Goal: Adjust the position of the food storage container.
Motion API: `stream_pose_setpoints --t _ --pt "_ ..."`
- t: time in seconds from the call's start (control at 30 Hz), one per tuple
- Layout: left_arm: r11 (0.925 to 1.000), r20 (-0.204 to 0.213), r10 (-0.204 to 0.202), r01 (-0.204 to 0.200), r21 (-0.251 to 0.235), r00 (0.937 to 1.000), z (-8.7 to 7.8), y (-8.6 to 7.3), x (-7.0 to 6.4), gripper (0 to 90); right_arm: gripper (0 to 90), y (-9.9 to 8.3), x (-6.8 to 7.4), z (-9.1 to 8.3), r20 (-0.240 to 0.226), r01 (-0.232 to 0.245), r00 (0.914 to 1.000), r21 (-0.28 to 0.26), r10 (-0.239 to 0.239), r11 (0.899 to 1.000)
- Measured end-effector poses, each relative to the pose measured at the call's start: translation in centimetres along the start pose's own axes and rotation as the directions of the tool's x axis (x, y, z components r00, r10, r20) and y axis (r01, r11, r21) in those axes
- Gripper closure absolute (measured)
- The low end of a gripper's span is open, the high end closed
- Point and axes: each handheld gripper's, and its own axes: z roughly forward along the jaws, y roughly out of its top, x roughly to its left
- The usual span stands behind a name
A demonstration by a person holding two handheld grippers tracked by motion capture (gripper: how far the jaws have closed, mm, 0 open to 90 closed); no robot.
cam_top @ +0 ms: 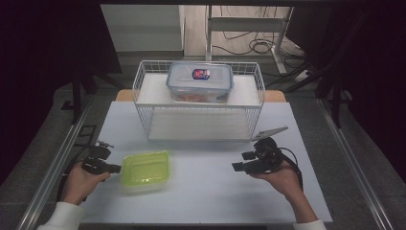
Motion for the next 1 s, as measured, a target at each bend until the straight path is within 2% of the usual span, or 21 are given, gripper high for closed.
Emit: stream_pose_setpoints --t 0.1,0.13,0.2,0.43,0.63,0.8,0.9,1.0 --pt "0.9999 0.007 0.008 -0.008 -0.007 0.9999 0.5 0.6 -0.8 90.0 35.6 0.0 -0.1 0.0 0.003 -0.003 1.0000 0.001 0.003 1.000" --pt "0.9996 0.013 0.028 -0.028 0.005 0.9995 0.5 0.8 -0.9 90.0 35.6 0.0 -0.1 0.0 0.003 -0.003 1.0000 0.002 0.003 1.000" --pt "0.9996 0.029 0.026 -0.025 -0.008 0.9993 0.7 1.1 -1.6 90.0 35.6 0.0 -0.1 0.0 0.003 -0.003 1.0000 0.002 0.003 1.000" --pt "0.9979 0.077 0.063 -0.062 -0.018 0.9951 1.2 2.0 -3.7 90.0 35.6 0.0 0.0 0.2 0.002 0.000 1.0000 0.008 0.000 1.000" --pt "0.9965 0.154 0.083 -0.081 -0.024 0.9846 2.5 2.6 -6.0 90.0 35.6 0.0 0.0 0.3 0.003 0.001 1.0000 0.012 -0.001 1.000" --pt "0.9927 0.181 0.121 -0.118 -0.026 0.9761 3.6 3.0 -8.2 90.0 35.6 -0.1 -0.1 0.4 0.005 -0.002 1.0000 0.016 0.002 1.000" --pt "0.9908 0.211 0.135 -0.131 -0.032 0.9681 4.0 3.2 -9.1 90.0 35.6 -0.1 -0.2 0.3 0.006 -0.004 1.0000 0.015 0.004 1.000" --pt "0.9898 0.207 0.142 -0.137 -0.041 0.9680 4.1 3.2 -9.5 90.0 35.6 -0.2 -0.2 0.3 0.006 -0.005 1.0000 0.013 0.005 1.000"
